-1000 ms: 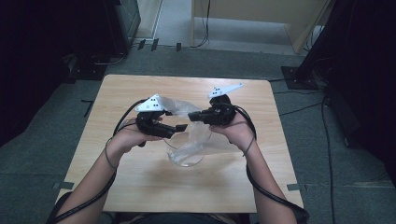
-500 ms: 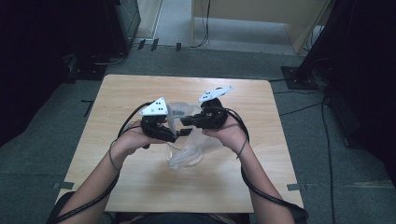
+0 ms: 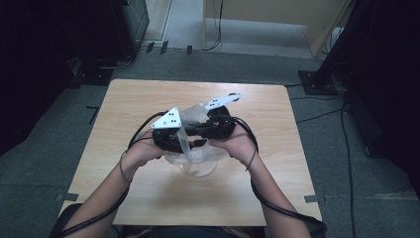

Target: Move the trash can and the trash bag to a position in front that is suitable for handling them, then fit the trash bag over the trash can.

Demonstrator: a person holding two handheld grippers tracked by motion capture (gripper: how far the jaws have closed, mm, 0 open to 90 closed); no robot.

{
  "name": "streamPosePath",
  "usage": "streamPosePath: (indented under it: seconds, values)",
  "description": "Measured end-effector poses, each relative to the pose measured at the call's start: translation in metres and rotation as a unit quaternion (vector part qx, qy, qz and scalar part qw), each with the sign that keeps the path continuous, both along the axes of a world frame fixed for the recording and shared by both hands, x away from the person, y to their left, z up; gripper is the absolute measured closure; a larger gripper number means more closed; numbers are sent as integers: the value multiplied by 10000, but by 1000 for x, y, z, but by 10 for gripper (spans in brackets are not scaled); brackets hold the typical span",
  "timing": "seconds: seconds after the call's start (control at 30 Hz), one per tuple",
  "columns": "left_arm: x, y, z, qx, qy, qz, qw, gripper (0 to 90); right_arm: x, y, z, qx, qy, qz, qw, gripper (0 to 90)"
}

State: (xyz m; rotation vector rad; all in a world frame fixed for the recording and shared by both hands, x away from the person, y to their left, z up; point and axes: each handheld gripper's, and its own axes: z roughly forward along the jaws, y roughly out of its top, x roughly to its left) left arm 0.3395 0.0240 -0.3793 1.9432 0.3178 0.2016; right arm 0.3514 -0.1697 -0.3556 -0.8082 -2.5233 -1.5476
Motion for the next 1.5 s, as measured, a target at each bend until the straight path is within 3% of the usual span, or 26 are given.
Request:
streamPosePath:
  seconds: [0.1,0.23,0.43,0.5,0.57,0.63,0.8,0.97,1.33,1.5]
  values:
    - [2,2,0,-32,117,87,9999,509,1,-2,-1,70,55,24,10000,865]
    - [3,4,0,-25,226,-14,9997,507,2,-2,-3,91,32,140,9999,839]
    - [5,8,0,-60,369,2,9993,446,3,-10,1,206,-50,147,9997,673]
    - [7,10,0,-61,374,50,9993,498,4,-15,2,322,-31,25,9995,597]
    - [7,12,1,-105,417,124,9990,587,6,-21,4,405,37,-84,9991,576]
    - [8,14,3,-199,475,175,9985,699,7,-29,8,471,-52,-167,9987,514]
    - [11,22,8,-287,557,293,9976,769,9,-38,10,544,-175,-279,9980,485]
    - [13,24,7,-251,642,330,9971,830,12,-43,9,504,-233,-325,9979,452]
    - [20,44,13,-336,795,562,9947,872,9,-57,13,257,-800,-151,9963,343]
    - [22,48,15,-391,835,609,9939,878,8,-58,10,32,-1105,58,9939,280]
